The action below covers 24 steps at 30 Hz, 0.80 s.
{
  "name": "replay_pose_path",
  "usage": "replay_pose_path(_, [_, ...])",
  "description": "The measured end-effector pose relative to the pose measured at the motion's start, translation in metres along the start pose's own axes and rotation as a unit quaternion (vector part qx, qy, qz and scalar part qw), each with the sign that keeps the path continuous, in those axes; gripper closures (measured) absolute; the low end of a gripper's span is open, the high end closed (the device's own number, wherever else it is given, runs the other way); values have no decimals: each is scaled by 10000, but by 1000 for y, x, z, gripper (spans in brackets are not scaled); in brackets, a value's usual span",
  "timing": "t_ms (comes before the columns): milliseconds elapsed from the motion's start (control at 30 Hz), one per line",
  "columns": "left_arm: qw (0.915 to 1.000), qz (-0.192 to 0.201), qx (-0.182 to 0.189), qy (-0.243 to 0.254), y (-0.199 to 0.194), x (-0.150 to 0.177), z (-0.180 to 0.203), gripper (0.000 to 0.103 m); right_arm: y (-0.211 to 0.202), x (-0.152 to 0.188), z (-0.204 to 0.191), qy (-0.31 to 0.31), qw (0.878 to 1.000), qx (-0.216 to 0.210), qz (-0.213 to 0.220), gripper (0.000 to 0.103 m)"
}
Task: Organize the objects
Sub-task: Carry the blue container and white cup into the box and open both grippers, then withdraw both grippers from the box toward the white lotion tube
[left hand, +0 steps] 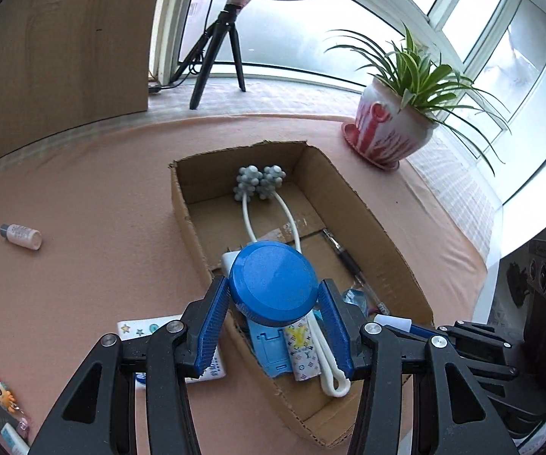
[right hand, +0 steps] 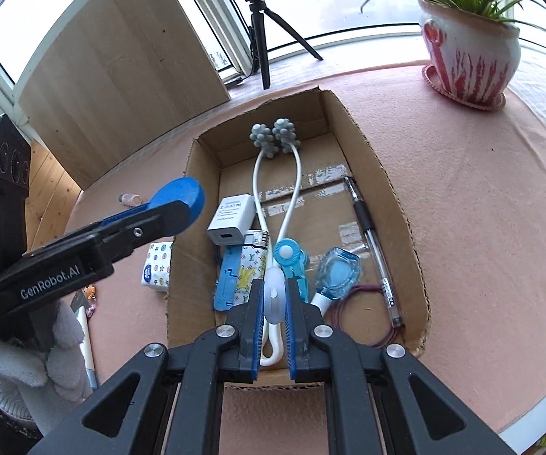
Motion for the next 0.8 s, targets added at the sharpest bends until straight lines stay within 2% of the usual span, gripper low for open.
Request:
replay_pose_path(333, [9998,-155,-5,128,14,11,12,51,3,5,6,53,10000,19,-28,93])
replay_pose_path(400, [9997,-186,3,145,13,12,13,50,3,5,5,47,10000,47,-2,91])
replay_pose_path(467, [9998,-168,-17,70,11,11,11,49,3,6,5,22,9999,111,-33,83])
replay_pose_path(533, [9998,-177,19,22,9,9,10,47,2,6,4,30,9999,151,-37,68])
replay_pose_path(800, [9999,-51,4,-165,-15,7,-10,46,1,2,-5,30,9999,159,34,63])
Point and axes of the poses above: each gripper's, at about its wrist camera, not at the fingertips, and y roughly the way its jaws point, z to its right, x to its underside, the point moved 8 cm from there along y, roughly the way its jaws point, and after that the axes turned 13 degrees about -y, right-handed, at the moved point
